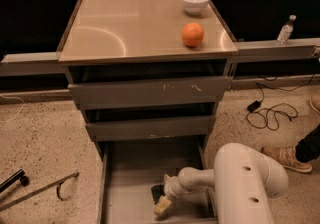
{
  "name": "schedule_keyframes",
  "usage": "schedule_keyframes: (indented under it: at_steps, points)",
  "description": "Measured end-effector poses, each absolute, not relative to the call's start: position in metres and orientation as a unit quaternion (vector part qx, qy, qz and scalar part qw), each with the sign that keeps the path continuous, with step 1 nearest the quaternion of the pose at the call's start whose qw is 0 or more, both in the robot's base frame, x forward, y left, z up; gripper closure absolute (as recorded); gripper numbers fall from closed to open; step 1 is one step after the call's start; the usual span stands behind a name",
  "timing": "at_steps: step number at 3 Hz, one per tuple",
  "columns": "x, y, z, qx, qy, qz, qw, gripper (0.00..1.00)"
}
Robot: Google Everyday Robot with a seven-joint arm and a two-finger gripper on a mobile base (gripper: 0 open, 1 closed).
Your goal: Pick sponge from bottom drawer and place on counter
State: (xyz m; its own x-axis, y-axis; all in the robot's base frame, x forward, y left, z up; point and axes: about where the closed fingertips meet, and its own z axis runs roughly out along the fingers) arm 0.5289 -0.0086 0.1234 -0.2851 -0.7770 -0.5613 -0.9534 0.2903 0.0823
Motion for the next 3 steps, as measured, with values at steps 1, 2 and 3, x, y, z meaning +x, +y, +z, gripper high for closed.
schedule_keyframes:
  at_steps: [1, 2, 3]
  points:
    - [0.5274, -0.0097, 0.1176, -0.558, 0.776, 0.204, 0.213, 0.0]
    - [0.5302, -0.0114, 0.1086, -0.549, 0.783, 0.197, 0.215, 0.0]
    - [0.5301, -0.0113, 0.1085, -0.549, 0.783, 0.197, 0.215, 0.19]
